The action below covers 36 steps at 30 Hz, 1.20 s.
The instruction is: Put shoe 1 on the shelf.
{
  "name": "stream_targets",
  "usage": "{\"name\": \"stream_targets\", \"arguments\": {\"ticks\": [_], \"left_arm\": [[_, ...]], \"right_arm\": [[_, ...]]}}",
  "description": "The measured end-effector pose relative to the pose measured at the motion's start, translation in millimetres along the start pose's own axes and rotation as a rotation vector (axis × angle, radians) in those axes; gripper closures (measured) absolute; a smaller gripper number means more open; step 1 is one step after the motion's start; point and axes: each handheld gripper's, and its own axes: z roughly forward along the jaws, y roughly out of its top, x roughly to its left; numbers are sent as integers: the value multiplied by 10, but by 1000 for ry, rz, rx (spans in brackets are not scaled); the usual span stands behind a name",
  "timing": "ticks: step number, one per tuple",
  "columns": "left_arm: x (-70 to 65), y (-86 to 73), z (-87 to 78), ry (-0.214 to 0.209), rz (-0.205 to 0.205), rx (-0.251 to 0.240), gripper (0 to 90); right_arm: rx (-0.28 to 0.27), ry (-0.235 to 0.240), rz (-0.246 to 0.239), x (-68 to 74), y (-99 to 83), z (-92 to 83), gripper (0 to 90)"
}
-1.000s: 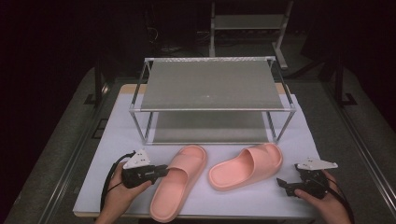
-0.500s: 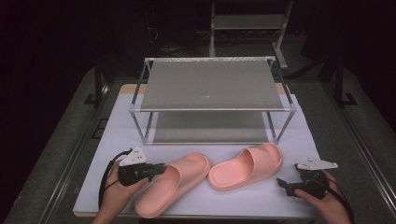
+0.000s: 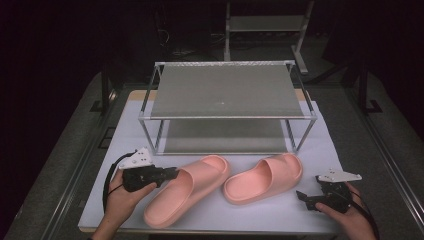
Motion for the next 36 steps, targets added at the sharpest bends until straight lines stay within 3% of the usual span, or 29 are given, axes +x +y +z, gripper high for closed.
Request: {"name": "stream_targets", "arguments": {"ticks": [7,15,23,32,36], "left_arm": [[3,207,-58,-41,24,-22,849],[30,453,-98,-55,53,-47,849],[106,819,-169,-71,72,-80,851],[230,1194,-248,-48,81,-109,851],[296,1357,-267,-16,91,-109,852]], "right_arm": [[0,0,0,0,0,0,90],[1,0,0,-1,1,0,90],[-1,1,1,0,0,0,90],[1,2,1,0,1,-2,90],[0,1,2,0,0,-2,90]]}}
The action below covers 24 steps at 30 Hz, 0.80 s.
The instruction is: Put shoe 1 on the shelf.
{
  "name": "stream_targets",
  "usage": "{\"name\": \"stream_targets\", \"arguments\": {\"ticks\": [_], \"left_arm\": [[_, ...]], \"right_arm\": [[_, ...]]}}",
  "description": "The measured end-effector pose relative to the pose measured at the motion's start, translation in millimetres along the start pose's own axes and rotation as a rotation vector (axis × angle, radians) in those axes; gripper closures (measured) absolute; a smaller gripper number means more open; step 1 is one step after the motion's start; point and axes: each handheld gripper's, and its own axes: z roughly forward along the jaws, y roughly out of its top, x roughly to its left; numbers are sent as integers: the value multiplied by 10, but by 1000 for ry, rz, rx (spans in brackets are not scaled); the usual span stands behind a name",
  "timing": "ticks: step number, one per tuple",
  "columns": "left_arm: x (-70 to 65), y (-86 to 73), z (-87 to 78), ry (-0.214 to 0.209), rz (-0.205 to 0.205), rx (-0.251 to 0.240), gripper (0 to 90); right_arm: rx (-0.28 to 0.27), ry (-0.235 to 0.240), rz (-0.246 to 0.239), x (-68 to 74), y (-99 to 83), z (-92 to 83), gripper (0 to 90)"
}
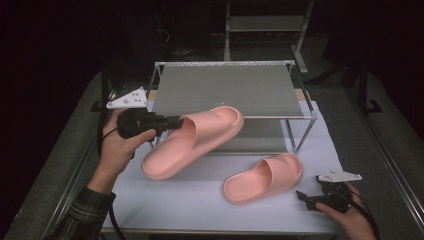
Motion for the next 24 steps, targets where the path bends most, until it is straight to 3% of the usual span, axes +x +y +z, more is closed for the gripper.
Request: {"name": "stream_targets", "arguments": {"ticks": [12,18,24], "left_arm": [[295,366,60,98,21,-16,852],[505,546,166,168,29,-9,852],[717,635,297,225,13,-8,852]], "right_arm": [[0,1,1,-2,0,0,90],[1,1,2,-2,0,-1,89],[1,1,2,-3,0,-2,89]]}}
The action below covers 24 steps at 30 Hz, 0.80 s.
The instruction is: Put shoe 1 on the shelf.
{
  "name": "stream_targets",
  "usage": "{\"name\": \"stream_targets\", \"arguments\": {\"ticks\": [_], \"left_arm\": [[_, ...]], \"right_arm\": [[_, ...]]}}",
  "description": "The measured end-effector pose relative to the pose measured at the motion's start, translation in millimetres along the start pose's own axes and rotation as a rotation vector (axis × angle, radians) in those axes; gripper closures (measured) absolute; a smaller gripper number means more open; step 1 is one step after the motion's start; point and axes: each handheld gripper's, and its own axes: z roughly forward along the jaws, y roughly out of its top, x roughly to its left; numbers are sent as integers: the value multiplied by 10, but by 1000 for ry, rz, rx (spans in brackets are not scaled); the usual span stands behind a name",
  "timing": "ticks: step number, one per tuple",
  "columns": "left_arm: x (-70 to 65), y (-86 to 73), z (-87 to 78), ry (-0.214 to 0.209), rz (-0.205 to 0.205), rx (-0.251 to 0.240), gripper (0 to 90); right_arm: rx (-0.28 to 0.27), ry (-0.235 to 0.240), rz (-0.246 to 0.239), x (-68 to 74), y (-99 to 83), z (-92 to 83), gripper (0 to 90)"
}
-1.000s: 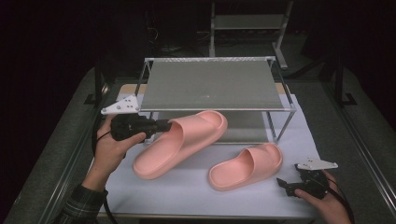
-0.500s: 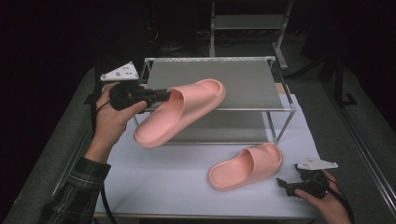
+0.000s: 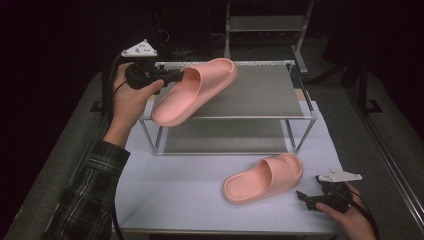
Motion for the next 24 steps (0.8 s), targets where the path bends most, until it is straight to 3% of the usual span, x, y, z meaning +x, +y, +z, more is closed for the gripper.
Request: {"name": "stream_targets", "arguments": {"ticks": [12,18,24], "left_arm": [[352,-32,453,142,-34,46,851],[442,-86,608,173,-63,62,851],[494,-164,759,208,-70,117,849]], "right_arm": [[-1,2,0,0,-1,-1,89],[-1,2,2,0,-2,-1,89],[-2,3,2,0,-3,-1,89]]}}
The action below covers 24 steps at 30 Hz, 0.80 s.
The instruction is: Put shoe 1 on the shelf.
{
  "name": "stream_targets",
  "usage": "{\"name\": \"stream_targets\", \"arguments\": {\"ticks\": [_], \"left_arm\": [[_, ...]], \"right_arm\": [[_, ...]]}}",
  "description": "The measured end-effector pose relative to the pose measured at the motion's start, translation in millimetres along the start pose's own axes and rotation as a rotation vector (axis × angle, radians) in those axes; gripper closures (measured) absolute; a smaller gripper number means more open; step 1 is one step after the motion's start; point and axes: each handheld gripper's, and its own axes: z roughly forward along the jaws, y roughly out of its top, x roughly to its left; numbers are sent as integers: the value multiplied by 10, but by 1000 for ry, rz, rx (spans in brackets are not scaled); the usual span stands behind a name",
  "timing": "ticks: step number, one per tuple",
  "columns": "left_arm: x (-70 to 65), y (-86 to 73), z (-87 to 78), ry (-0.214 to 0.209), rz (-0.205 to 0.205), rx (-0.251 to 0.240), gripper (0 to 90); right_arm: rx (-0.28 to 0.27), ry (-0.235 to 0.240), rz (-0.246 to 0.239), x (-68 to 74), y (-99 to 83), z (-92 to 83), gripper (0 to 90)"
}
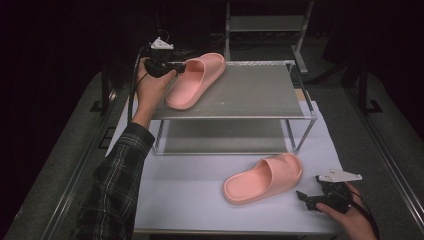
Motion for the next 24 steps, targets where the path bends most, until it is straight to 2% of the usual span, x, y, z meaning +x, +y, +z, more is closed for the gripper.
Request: {"name": "stream_targets", "arguments": {"ticks": [2,6,7,9,11,13,14,15,16,18,19,21,24], "left_arm": [[-4,-11,21,4,14,14,848],[-10,-10,15,-8,8,10,809],[-13,-8,-22,-19,6,0,753],[-18,-20,-89,-27,6,0,702],[-10,-47,-177,-33,1,1,676],[-2,-100,-282,-31,-10,-23,676],[-2,-100,-282,-31,-10,-23,683],[10,-163,-386,-38,-20,-12,698],[10,-163,-386,-38,-20,-12,733],[22,-302,-554,-57,-53,-30,799],[32,-352,-602,-58,-58,-27,850],[52,-449,-682,-61,-67,-22,895],[69,-583,-746,-57,-77,-11,898]], "right_arm": [[-2,-1,-1,-1,0,1,89],[-1,-1,0,0,0,1,89],[0,-1,0,1,0,0,89],[0,-1,-1,2,-1,0,89],[-1,-1,0,2,-1,0,89],[-1,-1,-1,3,-1,0,90],[-1,-1,-1,3,-1,0,90],[-1,-2,-1,4,-1,1,90],[-1,-3,-1,5,-1,1,90],[0,-3,-1,6,0,0,90],[-1,-4,-3,6,0,1,90],[0,-4,-4,6,0,1,90],[-1,-4,-6,5,0,2,89]]}}
